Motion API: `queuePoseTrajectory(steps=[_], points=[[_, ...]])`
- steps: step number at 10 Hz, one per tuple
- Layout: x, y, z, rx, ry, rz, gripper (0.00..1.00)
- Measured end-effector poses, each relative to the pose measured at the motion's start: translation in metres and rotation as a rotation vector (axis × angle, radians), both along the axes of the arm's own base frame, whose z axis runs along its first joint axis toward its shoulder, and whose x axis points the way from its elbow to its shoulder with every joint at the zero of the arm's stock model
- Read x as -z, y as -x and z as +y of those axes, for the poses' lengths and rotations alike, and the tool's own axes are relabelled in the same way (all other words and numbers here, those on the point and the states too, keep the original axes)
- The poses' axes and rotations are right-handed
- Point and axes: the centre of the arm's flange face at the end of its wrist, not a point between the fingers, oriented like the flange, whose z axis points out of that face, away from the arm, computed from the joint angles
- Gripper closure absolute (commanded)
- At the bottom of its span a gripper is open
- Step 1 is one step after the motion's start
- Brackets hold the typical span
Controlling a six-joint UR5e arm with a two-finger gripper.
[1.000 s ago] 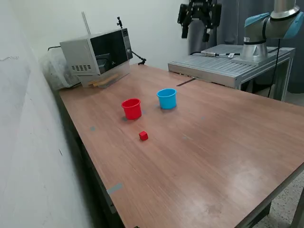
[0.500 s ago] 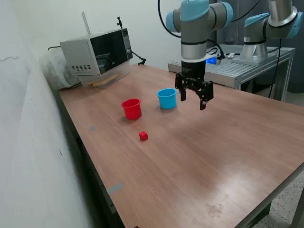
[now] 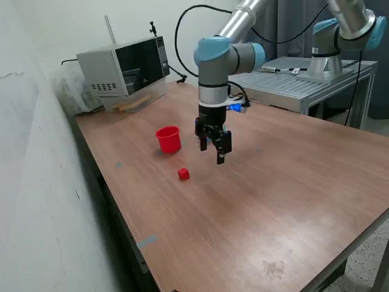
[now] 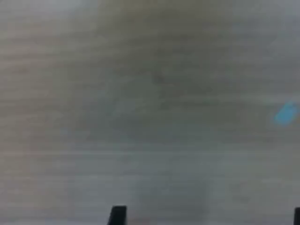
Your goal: Place red objects in the red bin, and blue objects in the blue bin.
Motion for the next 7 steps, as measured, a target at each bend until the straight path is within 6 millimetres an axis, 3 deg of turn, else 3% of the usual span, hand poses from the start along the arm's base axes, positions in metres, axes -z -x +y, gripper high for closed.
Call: queuePoseTrajectory(steps=[2,4,5,7], points=[[0.017,0.02,0.045,0.058,0.002,0.032,0.0],[0.031,0.029,0.072,0.092,0.002,0.048,0.0],[0.036,0.031,0.077,0.097,0.002,0.054,0.0],[0.042,0.031,0.066,0.083,0.003,0.062,0.0]])
